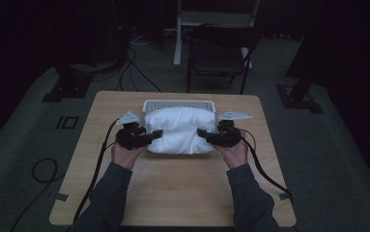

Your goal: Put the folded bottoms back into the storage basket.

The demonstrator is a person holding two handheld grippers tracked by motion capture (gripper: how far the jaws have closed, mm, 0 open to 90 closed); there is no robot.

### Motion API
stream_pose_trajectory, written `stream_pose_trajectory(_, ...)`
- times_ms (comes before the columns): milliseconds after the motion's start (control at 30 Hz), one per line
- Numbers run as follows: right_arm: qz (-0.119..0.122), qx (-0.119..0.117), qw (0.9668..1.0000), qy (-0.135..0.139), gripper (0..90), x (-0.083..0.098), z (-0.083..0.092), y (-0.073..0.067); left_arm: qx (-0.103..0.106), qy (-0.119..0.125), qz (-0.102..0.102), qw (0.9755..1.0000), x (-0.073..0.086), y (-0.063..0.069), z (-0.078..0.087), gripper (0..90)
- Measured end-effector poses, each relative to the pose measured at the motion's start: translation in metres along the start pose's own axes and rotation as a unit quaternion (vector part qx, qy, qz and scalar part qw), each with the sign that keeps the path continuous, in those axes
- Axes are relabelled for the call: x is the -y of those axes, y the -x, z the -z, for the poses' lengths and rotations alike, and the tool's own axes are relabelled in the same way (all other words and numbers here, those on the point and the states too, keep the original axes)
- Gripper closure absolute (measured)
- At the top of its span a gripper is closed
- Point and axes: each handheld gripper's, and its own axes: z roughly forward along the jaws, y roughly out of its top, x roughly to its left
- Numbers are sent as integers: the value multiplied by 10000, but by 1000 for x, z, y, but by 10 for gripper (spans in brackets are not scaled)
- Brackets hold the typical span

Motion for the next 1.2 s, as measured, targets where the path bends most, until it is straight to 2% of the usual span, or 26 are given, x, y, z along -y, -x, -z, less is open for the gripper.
stream_pose_trajectory(167, -39, 22, 10000, 39, 552, -3, -1, 4, 33, 35, 50, 10000, -4, -5, -5, 582)
stream_pose_trajectory(433, -92, 45, 9999, 59, 553, -7, -8, 9, -96, -10, -75, 9999, -13, -8, -8, 583)
stream_pose_trajectory(833, -126, 102, 9998, 63, 553, -15, -17, 15, -107, 23, 43, 9999, -17, -21, -16, 583)
stream_pose_trajectory(1033, -189, 133, 9997, 52, 553, -16, -21, 18, -200, -15, 6, 9998, -23, -23, -23, 583)
stream_pose_trajectory(1067, -257, 146, 9995, 60, 553, -18, -23, 23, -208, 6, 11, 9998, -24, -24, -24, 582)
stream_pose_trajectory(1200, -235, 181, 9996, 16, 553, -22, -27, 25, -213, 26, 109, 9997, -24, -28, -27, 583)
